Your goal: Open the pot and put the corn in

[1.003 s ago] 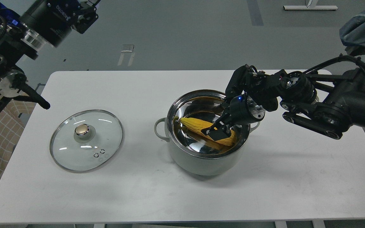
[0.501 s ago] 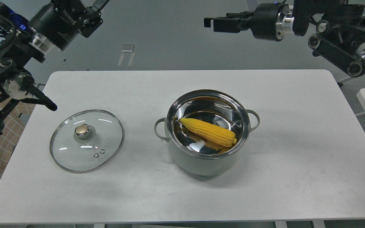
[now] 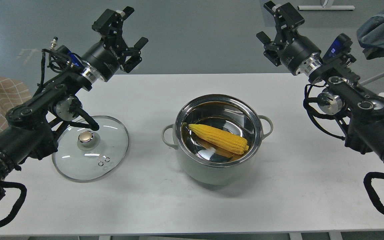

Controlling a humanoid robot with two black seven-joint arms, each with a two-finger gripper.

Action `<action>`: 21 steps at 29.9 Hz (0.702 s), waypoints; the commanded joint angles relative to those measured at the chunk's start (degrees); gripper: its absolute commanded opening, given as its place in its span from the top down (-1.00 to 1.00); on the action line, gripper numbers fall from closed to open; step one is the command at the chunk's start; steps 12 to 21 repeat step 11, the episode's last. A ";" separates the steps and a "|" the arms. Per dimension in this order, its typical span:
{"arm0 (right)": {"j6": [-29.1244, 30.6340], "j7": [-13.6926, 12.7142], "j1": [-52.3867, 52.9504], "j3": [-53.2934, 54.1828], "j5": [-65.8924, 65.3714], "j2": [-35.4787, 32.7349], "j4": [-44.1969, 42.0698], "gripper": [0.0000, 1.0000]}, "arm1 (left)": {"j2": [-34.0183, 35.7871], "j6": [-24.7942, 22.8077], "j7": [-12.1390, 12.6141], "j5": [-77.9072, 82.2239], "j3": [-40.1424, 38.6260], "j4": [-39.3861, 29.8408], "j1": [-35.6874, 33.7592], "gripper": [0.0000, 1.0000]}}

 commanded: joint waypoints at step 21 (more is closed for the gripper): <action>1.53 0.02 -2.74 7.35 1.12 3.76 -2.68 -1.00 | -6.24 -1.37 -0.22 0.04 -0.16 5.86 1.32 -0.95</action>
